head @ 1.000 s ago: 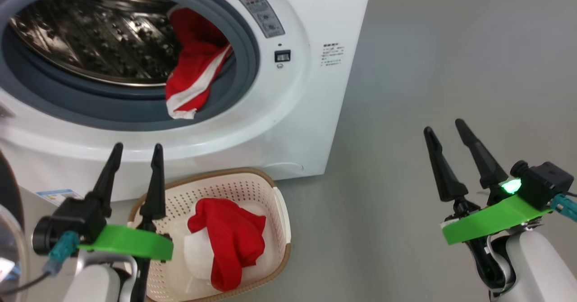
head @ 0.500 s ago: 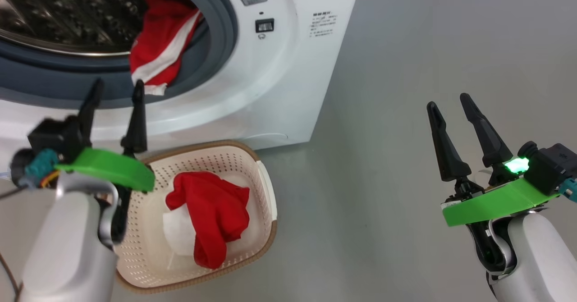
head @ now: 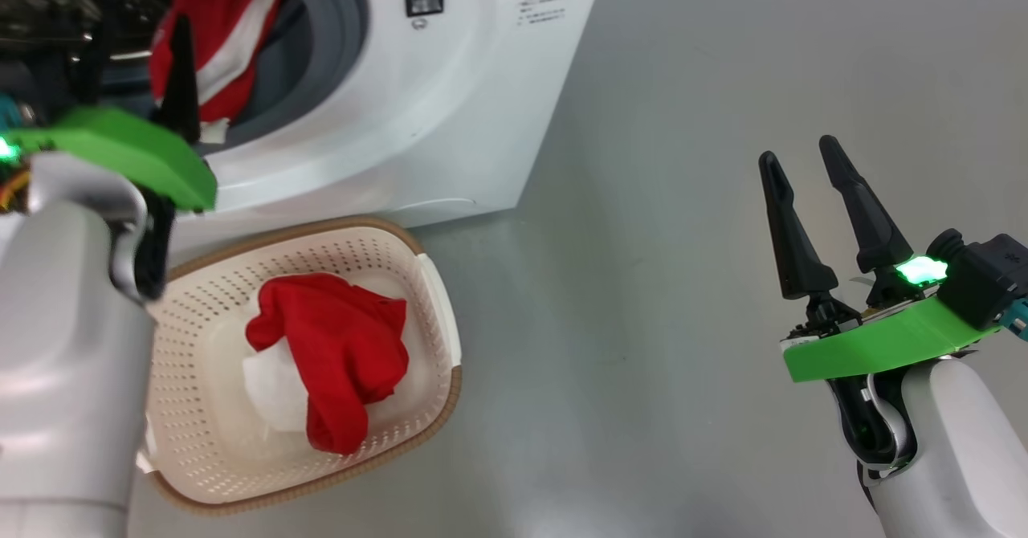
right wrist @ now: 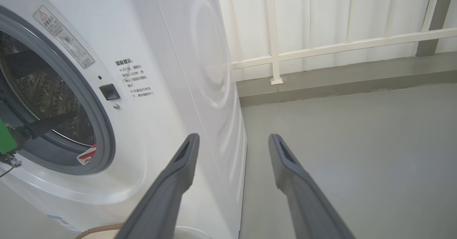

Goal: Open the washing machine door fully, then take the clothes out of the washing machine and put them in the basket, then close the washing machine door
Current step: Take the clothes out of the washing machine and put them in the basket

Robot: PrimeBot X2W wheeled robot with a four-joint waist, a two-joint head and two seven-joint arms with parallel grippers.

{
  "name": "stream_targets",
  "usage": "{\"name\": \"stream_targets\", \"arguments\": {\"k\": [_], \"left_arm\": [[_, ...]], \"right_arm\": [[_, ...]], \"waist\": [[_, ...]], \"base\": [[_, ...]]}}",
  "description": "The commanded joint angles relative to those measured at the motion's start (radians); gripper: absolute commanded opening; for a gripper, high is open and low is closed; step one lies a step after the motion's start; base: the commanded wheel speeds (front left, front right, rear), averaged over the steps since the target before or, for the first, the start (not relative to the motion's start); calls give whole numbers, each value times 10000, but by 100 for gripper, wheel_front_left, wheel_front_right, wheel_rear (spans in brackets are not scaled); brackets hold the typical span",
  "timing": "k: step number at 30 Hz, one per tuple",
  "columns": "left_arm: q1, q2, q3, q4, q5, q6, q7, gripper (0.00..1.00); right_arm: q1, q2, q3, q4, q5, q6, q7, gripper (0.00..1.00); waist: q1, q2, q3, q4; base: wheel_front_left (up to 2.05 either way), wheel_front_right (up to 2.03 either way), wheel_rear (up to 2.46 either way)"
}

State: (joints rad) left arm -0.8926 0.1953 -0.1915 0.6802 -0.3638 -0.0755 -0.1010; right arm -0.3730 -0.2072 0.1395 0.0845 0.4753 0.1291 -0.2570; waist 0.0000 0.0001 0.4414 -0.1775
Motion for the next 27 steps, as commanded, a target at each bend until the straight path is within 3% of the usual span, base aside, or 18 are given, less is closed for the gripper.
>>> {"name": "stream_targets", "arguments": {"k": [1, 15, 27], "left_arm": [[-660, 505, 260, 231, -109, -121, 209, 100], [-3166, 866, 97, 2853, -406, -366, 1204, 100], [-4049, 912, -153, 4702, -564, -439, 1984, 100]], "right_arm": [[-95, 46, 140, -263, -126, 16, -48, 100], [-337, 283, 23, -420, -144, 16, -48, 100], [-387, 455, -58, -498, -149, 16, -48, 100]], "waist": [[0, -1, 263, -240], [0, -1, 1078, -938], [0, -1, 1462, -1247]], "base": [[0, 0, 0], [0, 0, 0], [0, 0, 0]]}}
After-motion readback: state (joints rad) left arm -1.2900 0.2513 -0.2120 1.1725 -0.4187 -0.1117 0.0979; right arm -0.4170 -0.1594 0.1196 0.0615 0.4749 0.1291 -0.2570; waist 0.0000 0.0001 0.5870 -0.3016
